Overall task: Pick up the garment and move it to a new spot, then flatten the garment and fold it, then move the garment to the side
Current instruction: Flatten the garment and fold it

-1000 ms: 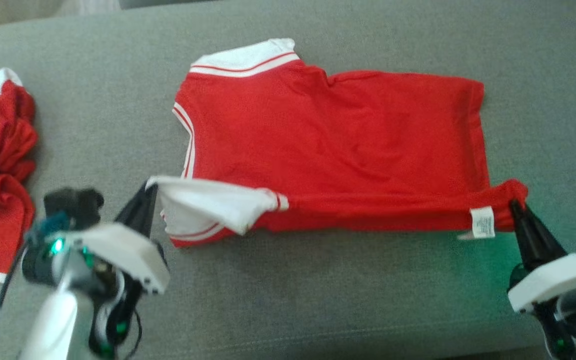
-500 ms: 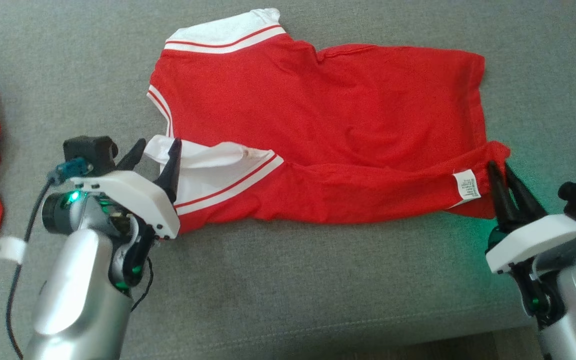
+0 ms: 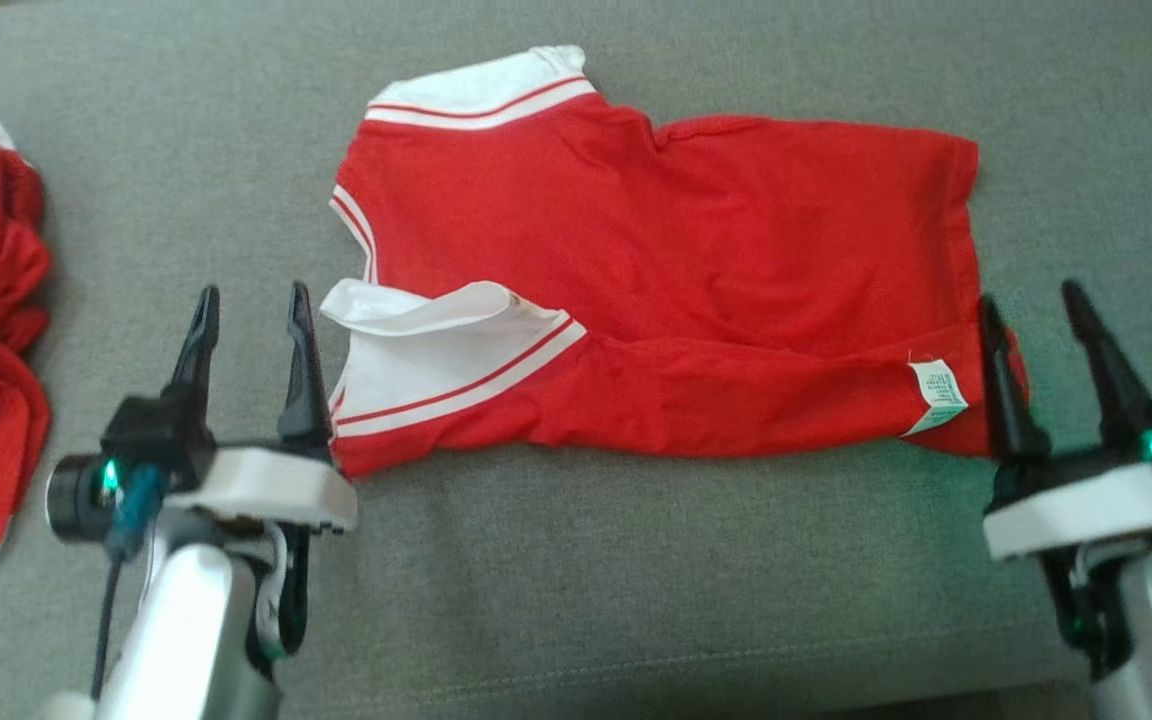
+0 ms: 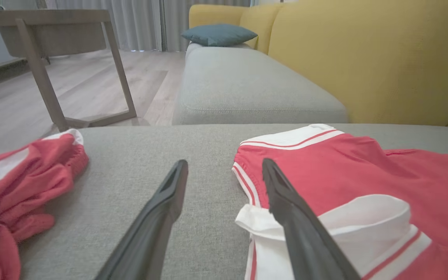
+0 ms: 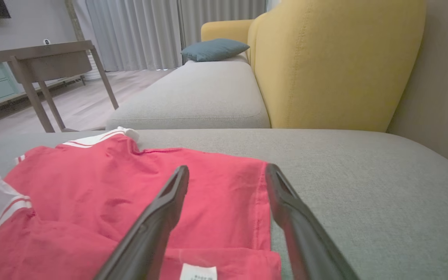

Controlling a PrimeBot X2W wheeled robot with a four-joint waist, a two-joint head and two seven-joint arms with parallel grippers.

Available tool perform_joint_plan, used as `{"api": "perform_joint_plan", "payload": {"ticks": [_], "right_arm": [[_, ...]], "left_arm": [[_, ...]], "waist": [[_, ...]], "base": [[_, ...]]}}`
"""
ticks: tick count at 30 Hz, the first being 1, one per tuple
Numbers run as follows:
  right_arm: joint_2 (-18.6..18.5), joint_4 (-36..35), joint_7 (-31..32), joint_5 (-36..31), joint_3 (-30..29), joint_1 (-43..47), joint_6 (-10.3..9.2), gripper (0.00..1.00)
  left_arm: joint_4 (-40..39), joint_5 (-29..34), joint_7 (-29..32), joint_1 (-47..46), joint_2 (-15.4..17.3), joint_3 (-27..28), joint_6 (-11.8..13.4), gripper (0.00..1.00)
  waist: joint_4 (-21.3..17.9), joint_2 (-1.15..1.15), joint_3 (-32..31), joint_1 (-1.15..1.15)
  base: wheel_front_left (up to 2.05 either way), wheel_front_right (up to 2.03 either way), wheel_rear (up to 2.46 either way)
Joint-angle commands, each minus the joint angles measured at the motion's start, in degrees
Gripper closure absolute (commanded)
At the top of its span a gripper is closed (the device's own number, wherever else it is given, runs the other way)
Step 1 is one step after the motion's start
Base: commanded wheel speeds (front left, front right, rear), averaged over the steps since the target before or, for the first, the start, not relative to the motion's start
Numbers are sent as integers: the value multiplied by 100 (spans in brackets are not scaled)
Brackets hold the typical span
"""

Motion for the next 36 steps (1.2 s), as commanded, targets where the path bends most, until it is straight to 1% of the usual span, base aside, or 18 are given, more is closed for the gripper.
{"api": "perform_joint_plan", "payload": {"ticks": [1,6,14,30,36], "right_arm": [[0,-297,-10,-83,51,176,36,0],[146,-724,190,-143,52,544,36,0],[291,-1014,401,-181,139,874,36,0],[335,-1119,498,-141,46,967,36,0],[331,-1098,515,-91,46,939,36,0]], "left_arm": [[-317,99,-76,-12,77,171,78,0],[-688,180,-127,462,72,183,213,0],[-930,170,-141,1002,23,177,346,0],[-951,130,-146,1052,32,116,354,0],[-920,150,-109,990,40,13,312,0]], "waist": [[36,0,-83,0],[64,0,-268,0],[107,0,-453,0],[97,0,-465,0],[102,0,-411,0]], "base": [[0,0,0],[0,0,0],[0,0,0],[0,0,0],[0,0,0]]}}
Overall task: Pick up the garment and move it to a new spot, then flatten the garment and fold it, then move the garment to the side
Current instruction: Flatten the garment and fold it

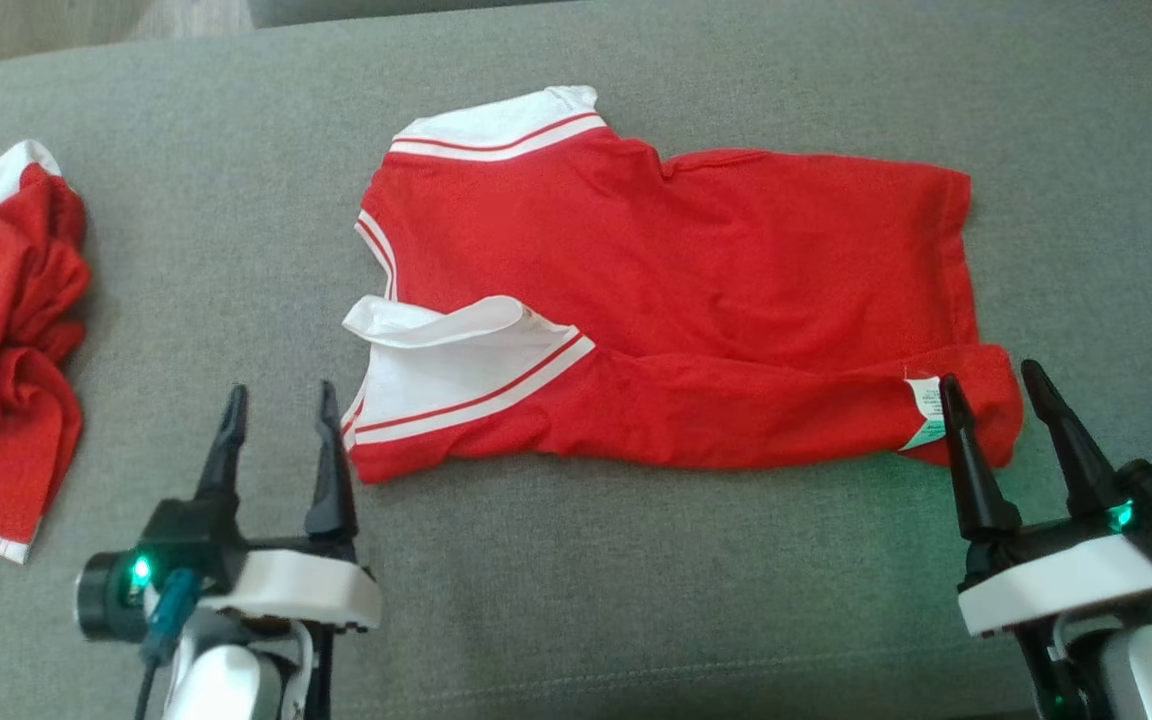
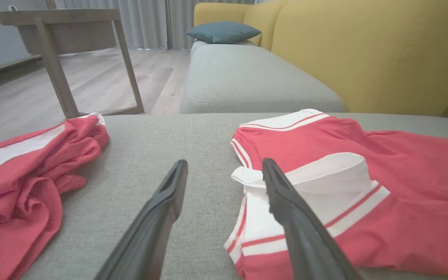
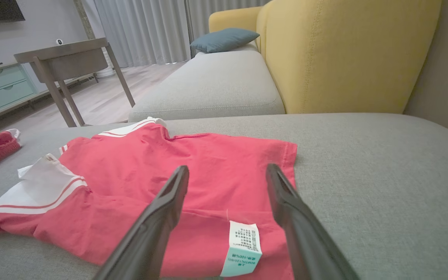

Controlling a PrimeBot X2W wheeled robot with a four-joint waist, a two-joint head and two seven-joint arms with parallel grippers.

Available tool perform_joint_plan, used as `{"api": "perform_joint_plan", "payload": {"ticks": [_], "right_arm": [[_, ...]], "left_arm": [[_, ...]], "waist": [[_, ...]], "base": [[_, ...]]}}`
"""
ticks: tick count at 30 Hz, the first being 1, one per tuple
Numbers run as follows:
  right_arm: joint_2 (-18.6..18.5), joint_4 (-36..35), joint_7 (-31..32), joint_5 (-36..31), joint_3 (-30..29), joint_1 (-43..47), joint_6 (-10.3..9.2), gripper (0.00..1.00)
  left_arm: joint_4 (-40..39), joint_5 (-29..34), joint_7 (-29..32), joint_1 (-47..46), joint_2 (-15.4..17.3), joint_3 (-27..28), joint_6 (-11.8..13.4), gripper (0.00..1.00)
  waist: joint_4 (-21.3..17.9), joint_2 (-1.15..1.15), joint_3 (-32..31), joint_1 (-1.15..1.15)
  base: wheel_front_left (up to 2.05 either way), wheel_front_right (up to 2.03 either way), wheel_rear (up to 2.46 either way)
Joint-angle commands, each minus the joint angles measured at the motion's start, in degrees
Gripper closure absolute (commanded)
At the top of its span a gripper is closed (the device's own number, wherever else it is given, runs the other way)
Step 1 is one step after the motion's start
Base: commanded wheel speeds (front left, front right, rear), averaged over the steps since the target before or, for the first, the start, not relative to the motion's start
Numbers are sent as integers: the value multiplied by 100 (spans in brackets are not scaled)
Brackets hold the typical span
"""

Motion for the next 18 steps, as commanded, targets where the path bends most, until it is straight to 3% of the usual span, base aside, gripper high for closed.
{"api": "perform_joint_plan", "payload": {"ticks": [1,8,18], "right_arm": [[-39,-177,7,55,70,-83,36,0],[-247,378,211,244,-179,-210,36,0],[-377,932,1083,643,-245,-501,36,0]], "left_arm": [[-161,-4,-7,-191,58,150,-13,0],[344,-192,337,-497,-43,-159,-344,0],[1214,-628,883,-821,-135,-160,-550,0]], "waist": [[6,0,26,0],[-31,0,394,0],[-69,0,837,0]], "base": [[0,0,0],[0,0,0],[0,0,0]]}}
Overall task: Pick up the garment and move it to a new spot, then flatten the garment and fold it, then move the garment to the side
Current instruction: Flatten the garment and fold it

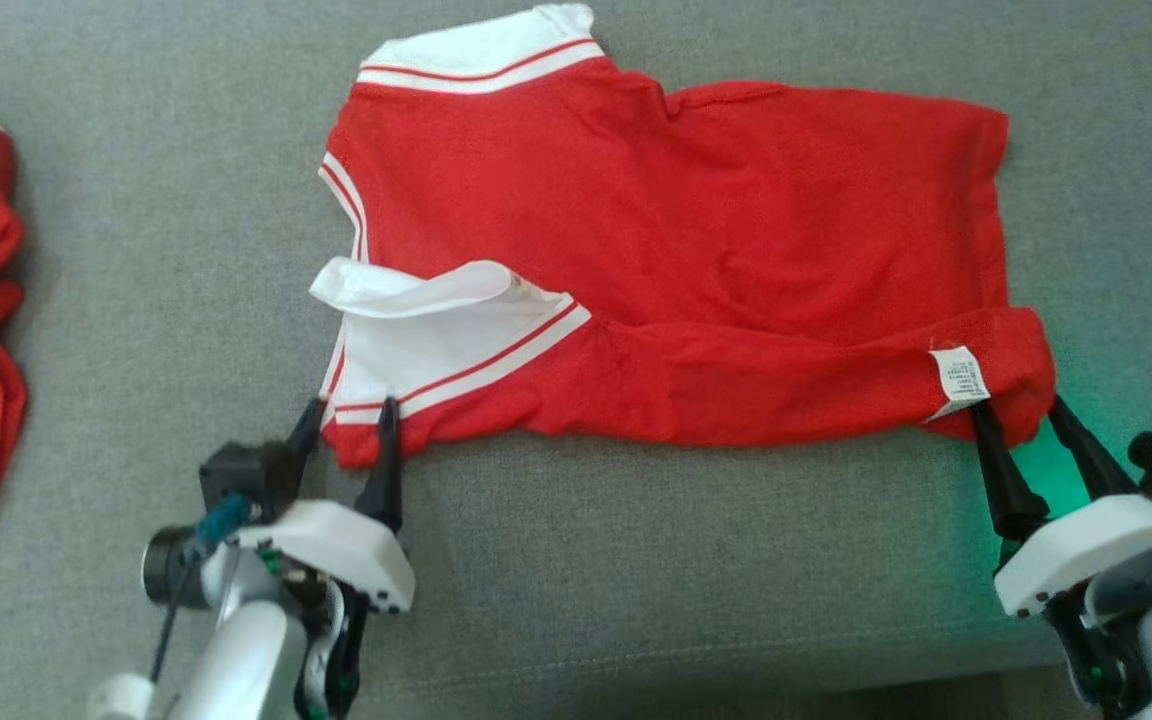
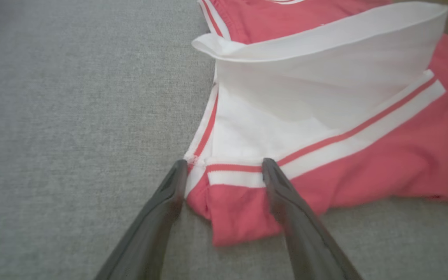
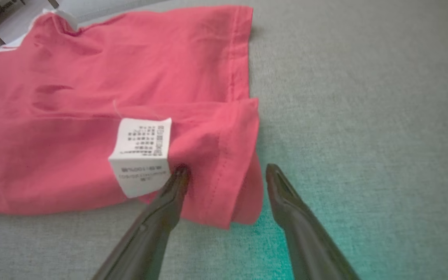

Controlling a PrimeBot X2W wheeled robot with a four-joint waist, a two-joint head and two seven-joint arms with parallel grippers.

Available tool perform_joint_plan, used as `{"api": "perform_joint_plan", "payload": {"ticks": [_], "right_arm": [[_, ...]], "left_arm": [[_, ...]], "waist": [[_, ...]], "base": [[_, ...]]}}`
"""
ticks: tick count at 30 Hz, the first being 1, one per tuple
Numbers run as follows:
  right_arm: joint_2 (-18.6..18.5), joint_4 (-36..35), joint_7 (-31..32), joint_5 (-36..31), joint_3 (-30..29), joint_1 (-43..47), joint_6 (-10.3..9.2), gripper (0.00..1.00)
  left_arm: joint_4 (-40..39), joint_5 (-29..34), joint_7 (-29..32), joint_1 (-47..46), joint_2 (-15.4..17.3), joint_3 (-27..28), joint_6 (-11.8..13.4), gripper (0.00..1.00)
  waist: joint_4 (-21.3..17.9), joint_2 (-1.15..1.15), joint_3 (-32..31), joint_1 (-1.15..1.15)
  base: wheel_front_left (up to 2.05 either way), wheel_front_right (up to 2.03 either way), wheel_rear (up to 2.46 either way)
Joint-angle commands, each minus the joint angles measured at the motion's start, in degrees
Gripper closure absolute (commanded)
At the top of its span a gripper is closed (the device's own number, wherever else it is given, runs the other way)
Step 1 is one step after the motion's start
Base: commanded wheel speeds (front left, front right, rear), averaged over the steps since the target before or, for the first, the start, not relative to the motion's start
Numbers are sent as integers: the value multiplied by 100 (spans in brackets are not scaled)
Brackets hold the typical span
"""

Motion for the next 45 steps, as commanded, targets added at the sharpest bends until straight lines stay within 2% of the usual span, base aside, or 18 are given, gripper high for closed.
{"api": "perform_joint_plan", "payload": {"ticks": [1,5,6,7,8,9,10,17,28,43,44,45], "right_arm": [[-162,-105,143,64,75,-109,37,0],[-217,-58,385,172,123,-206,37,0],[-225,-38,458,215,136,-220,37,0],[-237,-15,547,261,155,-233,37,0],[-251,8,630,292,167,-247,37,29],[-255,21,688,336,172,-261,37,71],[-264,34,737,374,182,-274,37,100],[-341,-3,762,507,174,-301,37,100],[-443,-236,826,704,431,-37,37,100],[-123,-631,1239,749,227,944,37,100],[-89,-668,1252,744,204,977,37,100],[-48,-690,1284,740,174,1014,37,100]], "left_arm": [[22,-81,148,-182,11,185,-17,0],[199,-336,416,-281,-27,230,-118,0],[227,-379,478,-301,-30,220,-156,18],[249,-426,549,-311,-33,208,-196,62],[260,-467,607,-320,-34,198,-230,100],[260,-469,637,-333,-21,178,-250,100],[248,-479,655,-342,-19,160,-274,100],[19,-453,513,-318,23,159,-236,100],[-375,-561,371,222,270,468,35,100],[-536,-736,591,984,354,488,206,100],[-528,-744,601,992,356,480,202,75],[-518,-752,609,999,357,476,204,34]], "waist": [[5,0,93,0],[22,0,175,0],[28,0,183,0],[31,0,188,0],[33,0,191,0],[36,0,192,0],[40,0,188,0],[76,0,102,0],[333,0,-243,0],[425,0,-766,0],[415,0,-784,0],[407,0,-798,0]], "base": [[0,0,0],[0,0,0],[0,0,0],[0,0,0],[0,0,0],[0,0,0],[0,0,0],[0,0,0],[0,0,0],[0,0,0],[0,0,0],[0,0,0]]}}
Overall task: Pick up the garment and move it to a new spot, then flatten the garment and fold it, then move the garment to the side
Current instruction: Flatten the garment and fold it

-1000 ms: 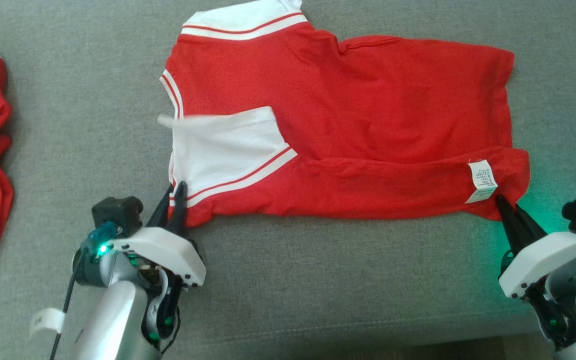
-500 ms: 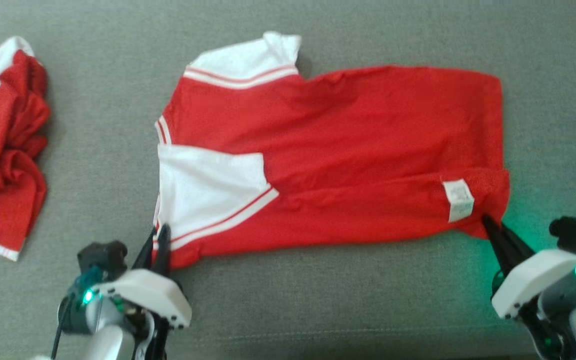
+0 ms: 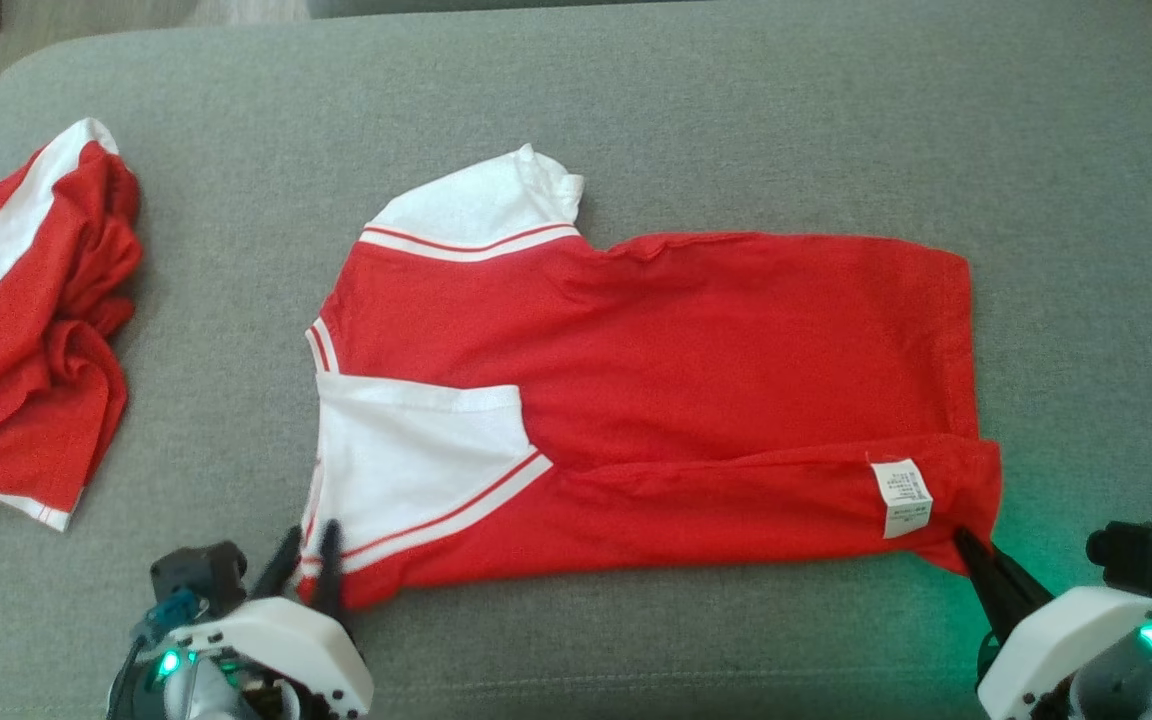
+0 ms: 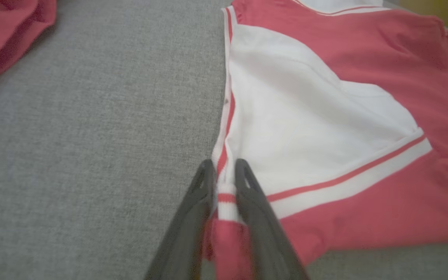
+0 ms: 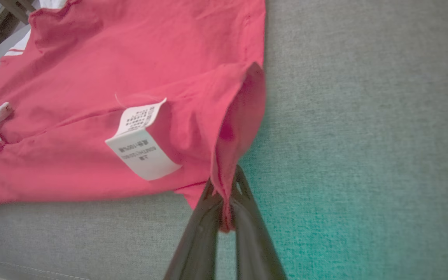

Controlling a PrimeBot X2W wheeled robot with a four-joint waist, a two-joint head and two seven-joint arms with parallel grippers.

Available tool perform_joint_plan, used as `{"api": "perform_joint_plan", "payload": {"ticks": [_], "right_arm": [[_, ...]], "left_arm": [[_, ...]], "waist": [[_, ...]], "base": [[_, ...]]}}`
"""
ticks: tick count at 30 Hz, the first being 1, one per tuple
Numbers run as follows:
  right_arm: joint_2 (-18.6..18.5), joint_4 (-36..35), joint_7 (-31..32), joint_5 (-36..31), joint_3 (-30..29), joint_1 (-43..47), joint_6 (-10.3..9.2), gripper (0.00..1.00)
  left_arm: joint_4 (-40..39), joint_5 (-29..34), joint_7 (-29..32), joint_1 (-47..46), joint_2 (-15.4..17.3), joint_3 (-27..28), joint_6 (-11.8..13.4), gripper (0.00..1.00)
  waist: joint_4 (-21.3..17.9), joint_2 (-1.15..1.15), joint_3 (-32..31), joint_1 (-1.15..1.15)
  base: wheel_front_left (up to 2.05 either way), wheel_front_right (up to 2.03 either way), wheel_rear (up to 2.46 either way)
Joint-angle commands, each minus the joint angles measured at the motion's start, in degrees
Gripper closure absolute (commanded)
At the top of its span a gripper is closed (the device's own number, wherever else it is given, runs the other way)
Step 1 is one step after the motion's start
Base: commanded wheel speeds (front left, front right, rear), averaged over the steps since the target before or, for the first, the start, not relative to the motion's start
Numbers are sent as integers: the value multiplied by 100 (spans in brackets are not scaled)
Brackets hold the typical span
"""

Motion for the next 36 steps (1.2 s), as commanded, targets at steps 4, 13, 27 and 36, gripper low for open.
{"api": "perform_joint_plan", "payload": {"ticks": [4,13,27,36], "right_arm": [[12,-264,99,-37,-19,79,36,14],[80,-1013,-748,-691,-282,-21,36,0],[154,-1636,-1570,-1327,-213,-469,36,0],[215,-1594,-1547,-1281,-196,-491,36,0]], "left_arm": [[-97,-15,15,-37,120,172,86,0],[-660,494,-701,-33,270,281,541,0],[-1734,1045,-836,-124,510,180,863,0],[-1850,1126,-708,-172,538,44,888,0]], "waist": [[-47,0,-70,0],[-169,0,-299,0],[-273,0,-577,0],[-276,0,-510,0]], "base": [[0,0,0],[0,0,0],[0,0,0],[0,0,0]]}}
